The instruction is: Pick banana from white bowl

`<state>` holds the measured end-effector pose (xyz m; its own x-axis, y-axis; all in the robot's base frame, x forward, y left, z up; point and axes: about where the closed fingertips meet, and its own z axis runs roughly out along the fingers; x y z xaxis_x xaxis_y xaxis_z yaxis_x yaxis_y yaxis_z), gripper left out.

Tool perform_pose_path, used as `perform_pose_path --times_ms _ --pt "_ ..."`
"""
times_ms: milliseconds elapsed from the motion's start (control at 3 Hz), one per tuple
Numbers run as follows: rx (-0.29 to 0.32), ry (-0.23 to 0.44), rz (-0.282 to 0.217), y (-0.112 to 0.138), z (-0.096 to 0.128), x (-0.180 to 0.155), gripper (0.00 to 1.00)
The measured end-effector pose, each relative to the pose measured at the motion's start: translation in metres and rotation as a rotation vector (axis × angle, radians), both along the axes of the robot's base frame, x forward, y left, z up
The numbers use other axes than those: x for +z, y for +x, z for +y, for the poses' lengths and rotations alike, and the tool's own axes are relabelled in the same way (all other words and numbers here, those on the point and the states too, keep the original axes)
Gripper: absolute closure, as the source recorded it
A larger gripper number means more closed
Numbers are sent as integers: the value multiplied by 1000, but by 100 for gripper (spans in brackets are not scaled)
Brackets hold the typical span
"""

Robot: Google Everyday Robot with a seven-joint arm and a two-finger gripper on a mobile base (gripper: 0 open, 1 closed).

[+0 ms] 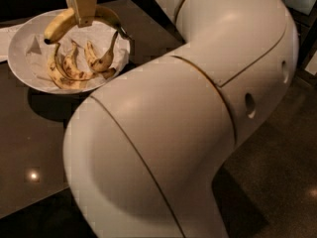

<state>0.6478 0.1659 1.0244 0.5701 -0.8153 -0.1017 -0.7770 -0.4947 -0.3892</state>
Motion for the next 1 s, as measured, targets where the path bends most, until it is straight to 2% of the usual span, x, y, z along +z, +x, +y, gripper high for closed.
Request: perform_pose_path --times_ms 333,667,1000 --pt "-38 17 24 -10 -12 -1 100" --pt "-112 45 33 -25 -37 -6 100" --pt "-118 29 58 -31 -43 -21 100"
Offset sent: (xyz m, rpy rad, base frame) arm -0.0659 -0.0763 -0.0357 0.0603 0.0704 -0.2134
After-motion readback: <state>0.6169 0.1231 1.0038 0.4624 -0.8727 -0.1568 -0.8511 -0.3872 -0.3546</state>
